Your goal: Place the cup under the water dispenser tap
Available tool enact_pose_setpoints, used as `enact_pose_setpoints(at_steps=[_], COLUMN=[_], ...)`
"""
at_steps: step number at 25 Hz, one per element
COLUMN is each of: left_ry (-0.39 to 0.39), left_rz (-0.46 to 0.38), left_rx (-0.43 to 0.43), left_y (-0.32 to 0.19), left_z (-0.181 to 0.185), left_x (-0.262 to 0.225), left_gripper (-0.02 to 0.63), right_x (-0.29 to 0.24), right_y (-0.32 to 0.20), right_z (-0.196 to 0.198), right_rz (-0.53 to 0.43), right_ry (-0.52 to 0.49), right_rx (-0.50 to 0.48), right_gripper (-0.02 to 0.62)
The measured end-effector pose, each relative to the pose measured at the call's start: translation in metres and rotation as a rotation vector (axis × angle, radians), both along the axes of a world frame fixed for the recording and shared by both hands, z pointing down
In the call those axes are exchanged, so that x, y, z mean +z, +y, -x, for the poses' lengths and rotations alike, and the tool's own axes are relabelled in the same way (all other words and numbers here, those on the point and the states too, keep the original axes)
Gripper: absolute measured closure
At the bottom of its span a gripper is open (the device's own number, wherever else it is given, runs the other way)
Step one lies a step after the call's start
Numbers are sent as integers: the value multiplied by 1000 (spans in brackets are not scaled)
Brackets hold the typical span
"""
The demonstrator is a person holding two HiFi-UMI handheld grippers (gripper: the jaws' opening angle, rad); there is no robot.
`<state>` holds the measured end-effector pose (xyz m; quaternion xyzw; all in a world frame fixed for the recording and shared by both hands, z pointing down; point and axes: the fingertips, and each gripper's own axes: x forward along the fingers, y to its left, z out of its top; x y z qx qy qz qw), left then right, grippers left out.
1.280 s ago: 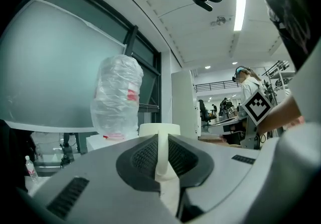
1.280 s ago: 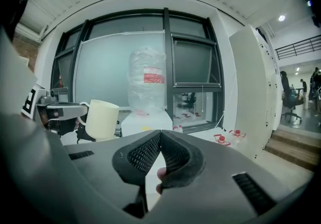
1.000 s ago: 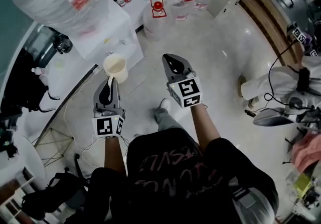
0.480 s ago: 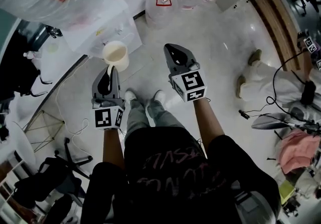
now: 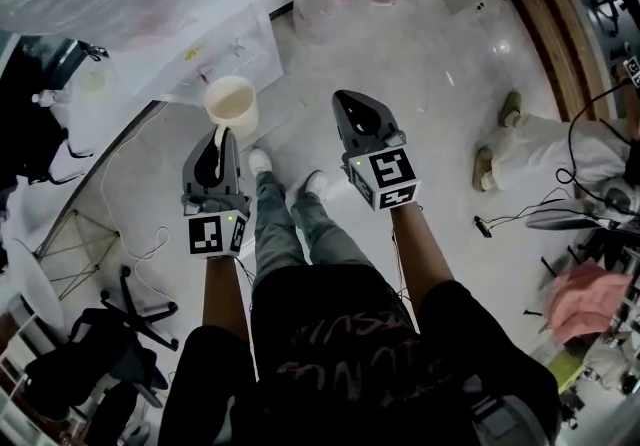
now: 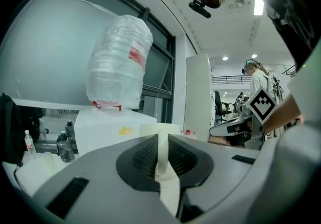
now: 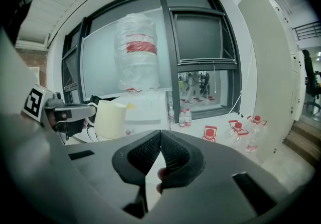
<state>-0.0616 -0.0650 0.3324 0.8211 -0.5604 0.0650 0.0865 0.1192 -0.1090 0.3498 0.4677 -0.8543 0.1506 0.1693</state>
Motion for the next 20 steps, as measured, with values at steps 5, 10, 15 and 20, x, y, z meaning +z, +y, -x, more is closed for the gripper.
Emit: enact_pose_setpoints(at_steps=[5, 10, 15, 20], left_ry=[25, 9, 21, 20], left_rz=[6, 22, 41, 44], left_rx=[0, 23, 18, 17], left_y=[-8, -16, -25, -35], left_z=[1, -3, -2, 4], left_x=[24, 58, 97, 126], left_gripper=[561, 561, 561, 561], right_x=[26, 58, 92, 127], right_y=[1, -4, -9, -8], right_z=[3, 0, 7, 15], right_rz=[28, 45, 58, 104], right_ry=[-2, -9, -9, -8], right_rx=[1, 19, 18, 13], right_gripper=[580, 580, 580, 580])
